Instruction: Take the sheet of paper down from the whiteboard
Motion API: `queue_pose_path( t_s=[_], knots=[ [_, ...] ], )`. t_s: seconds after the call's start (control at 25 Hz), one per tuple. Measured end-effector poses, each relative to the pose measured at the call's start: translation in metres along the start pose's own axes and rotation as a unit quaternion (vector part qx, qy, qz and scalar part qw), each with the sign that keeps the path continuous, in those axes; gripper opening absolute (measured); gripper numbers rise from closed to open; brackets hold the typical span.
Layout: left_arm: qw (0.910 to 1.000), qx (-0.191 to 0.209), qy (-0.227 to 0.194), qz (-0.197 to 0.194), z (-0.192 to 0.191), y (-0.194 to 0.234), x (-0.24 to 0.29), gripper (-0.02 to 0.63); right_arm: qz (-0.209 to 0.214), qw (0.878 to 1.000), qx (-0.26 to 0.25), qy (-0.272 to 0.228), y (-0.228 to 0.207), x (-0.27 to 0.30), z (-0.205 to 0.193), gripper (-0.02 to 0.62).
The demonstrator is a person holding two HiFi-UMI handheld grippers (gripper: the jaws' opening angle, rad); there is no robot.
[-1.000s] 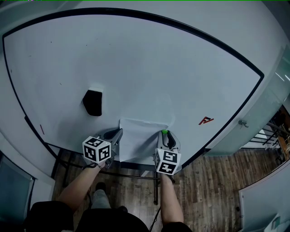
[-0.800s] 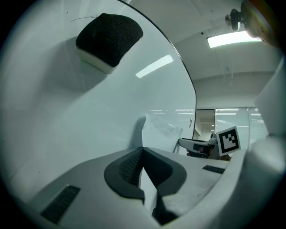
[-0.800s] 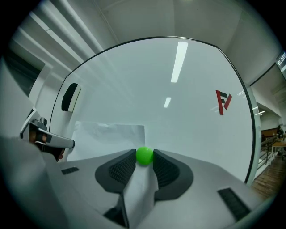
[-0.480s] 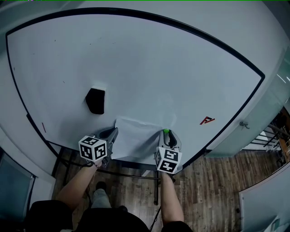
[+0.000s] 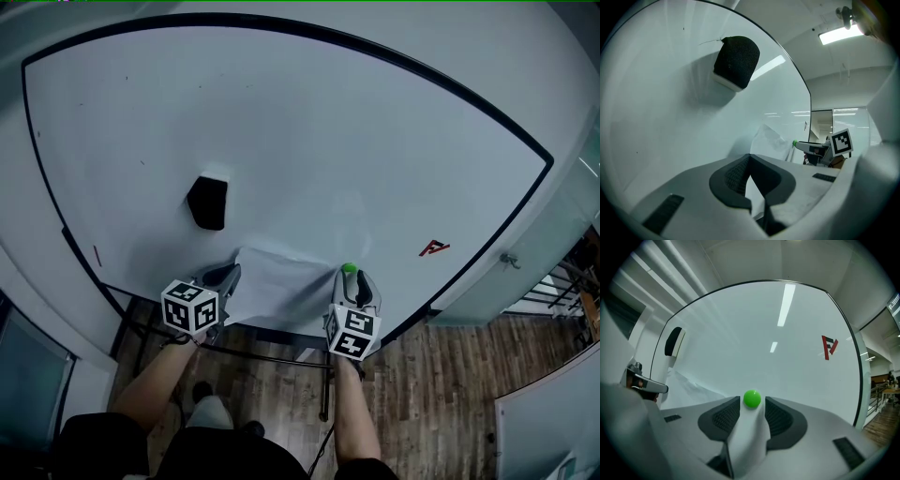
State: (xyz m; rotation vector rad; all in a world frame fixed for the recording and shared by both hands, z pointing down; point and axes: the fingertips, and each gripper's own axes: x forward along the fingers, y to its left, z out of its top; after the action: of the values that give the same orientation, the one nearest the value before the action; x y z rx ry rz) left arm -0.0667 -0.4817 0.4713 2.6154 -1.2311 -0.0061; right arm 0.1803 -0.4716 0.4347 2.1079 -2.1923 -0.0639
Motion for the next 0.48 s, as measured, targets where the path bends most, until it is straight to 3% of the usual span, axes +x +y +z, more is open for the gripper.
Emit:
queue_pose_path(
  t_s=[0.48],
  knots=[
    [0.9997,0.015,0.004,-0.019,0.004,-0.003,-0.019,0.018,0.003,1.0,0.022,0.016,0.007,-0.029,-0.015,0.161]
  ],
)
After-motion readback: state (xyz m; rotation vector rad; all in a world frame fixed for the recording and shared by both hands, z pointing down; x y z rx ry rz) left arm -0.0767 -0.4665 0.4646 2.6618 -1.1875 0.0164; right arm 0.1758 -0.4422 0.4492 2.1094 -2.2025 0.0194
